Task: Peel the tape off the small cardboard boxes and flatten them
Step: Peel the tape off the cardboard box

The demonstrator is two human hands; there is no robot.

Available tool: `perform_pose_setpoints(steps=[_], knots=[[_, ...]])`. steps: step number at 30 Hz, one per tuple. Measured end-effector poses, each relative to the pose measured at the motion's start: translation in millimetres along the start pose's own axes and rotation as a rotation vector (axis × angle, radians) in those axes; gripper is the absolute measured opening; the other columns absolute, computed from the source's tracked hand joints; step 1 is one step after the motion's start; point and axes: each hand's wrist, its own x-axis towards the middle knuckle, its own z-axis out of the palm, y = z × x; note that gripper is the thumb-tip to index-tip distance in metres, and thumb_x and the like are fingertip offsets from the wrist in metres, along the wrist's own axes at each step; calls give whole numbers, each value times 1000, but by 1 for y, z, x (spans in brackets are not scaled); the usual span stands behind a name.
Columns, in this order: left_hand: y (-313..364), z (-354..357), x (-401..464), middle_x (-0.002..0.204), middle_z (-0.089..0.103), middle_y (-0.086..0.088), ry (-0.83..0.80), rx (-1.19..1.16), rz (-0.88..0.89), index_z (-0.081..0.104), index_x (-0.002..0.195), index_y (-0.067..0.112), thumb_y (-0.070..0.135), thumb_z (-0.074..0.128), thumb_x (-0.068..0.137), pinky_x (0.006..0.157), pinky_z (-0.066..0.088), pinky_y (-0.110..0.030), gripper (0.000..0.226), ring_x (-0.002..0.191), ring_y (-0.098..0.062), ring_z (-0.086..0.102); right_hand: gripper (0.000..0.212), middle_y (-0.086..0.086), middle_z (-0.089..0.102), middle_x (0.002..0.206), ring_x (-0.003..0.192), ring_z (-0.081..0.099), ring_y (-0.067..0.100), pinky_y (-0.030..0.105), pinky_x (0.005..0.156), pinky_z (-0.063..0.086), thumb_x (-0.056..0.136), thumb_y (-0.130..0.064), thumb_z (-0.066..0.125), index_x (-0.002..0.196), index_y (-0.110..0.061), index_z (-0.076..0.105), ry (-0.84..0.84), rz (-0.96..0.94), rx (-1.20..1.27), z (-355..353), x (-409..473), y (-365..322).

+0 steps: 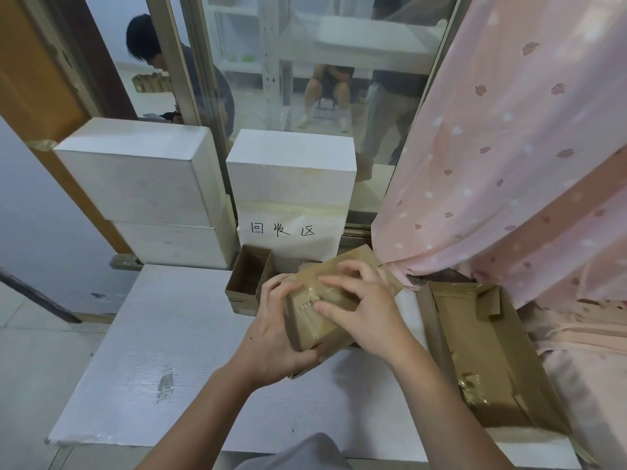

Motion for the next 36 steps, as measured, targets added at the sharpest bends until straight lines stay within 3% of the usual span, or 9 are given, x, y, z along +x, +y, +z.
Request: perform_pose_setpoints(steps=[2,8,12,16,19,22,29,32,36], knots=[[4,0,2,149,24,4,7,1,4,29,143,26,36,96,61,104,41,-14,106,144,-15,34,32,-30,53,129,128,38,4,44,111,32,77,-64,62,102,-49,76,26,-48,-19,6,-4,-2],[23,-1,7,153,21,10,-28,-43,-97,29,146,28,51,88,65,110,42,-24,102,147,-4,28,9,-27,62,97,104,53,4,41,96,40,93,-35,59,87,-33,66,235,-72,5,19,-8,-10],[37,2,15,172,8,5,-60,106,-156,27,152,39,56,83,71,117,36,-37,99,156,-2,10,19,-13,61,100,95,53,12,37,87,46,97,-31,48,93,-21,63,218,-78,-93,26,-13,-3],[40,4,16,172,-8,2,-212,258,-252,13,159,37,64,75,72,111,39,-36,109,154,-24,25,17,-4,60,102,89,55,18,33,78,48,96,-25,48,94,-13,61,200,-154,-167,33,-23,2],[34,7,13,161,13,9,-245,243,-274,12,159,37,63,76,71,104,47,-35,112,140,-24,42,7,-3,57,98,82,55,17,36,69,49,94,-14,59,89,-12,55,153,-144,-157,28,-25,13],[31,12,5,150,21,12,-261,208,-304,13,159,38,65,79,68,97,50,-32,116,130,-18,48,17,-3,55,92,74,52,15,42,64,49,89,-6,67,82,-12,53,177,-44,-125,21,-24,25],[30,21,-4,151,24,6,-220,166,-324,21,159,32,69,72,63,100,50,-33,115,129,-18,51,28,-6,68,110,102,56,11,20,91,45,94,2,61,113,-15,73,45,-289,-92,28,-40,20],[29,23,-9,148,25,7,-195,145,-318,23,159,30,67,75,61,97,51,-31,116,128,-17,51,33,-8,70,112,109,56,4,17,95,44,100,-8,58,129,-20,69,3,-159,54,29,-47,16],[29,26,-16,148,22,12,-166,132,-295,23,158,31,69,80,60,92,52,-30,119,127,-15,50,31,-19,60,120,118,48,3,20,103,40,92,-26,74,123,-27,70,142,40,66,32,-49,19]])
